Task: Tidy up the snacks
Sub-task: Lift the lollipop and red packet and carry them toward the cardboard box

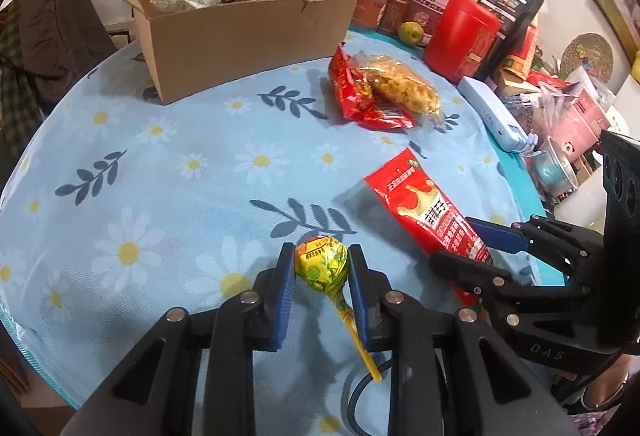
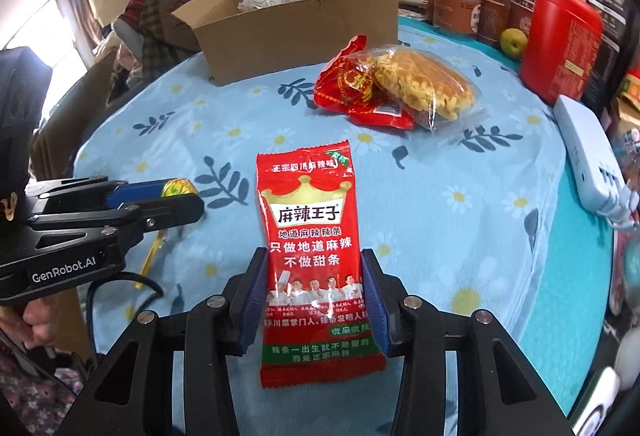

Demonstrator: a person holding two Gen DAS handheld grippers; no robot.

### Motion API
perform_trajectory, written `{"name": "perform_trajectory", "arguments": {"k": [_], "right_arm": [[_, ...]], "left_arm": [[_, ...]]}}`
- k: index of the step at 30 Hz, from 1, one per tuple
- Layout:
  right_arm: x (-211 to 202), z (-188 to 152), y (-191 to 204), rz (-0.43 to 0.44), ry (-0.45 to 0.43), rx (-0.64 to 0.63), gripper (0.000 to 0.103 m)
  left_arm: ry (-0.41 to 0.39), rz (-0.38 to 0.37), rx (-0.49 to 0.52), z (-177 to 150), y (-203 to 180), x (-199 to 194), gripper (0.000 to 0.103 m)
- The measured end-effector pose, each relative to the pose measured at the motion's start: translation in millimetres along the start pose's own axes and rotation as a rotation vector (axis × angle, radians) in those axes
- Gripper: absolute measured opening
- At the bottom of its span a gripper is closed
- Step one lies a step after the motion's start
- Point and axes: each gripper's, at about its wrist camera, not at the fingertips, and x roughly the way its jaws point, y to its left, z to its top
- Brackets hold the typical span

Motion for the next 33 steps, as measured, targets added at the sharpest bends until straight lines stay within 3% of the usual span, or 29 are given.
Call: {"name": "perform_trajectory", "arguments": {"k": [15,18,33], "right_arm": [[-35,6,8,0.025,-0.096,-0.007,0.044],[-43,14,11,0.037,-0.125,-0.025,0.044],[-85,76,18,0.041,-0.284,-0.120,0.044]], "left_arm": [[-0.105,-0.041,0.013,9,-14,-38,0.025],[-0.133,-0.074,0.017,18,-17,-49,0.025],[-0.343,-0.063,0.096,81,-31,-102,0.025]]}}
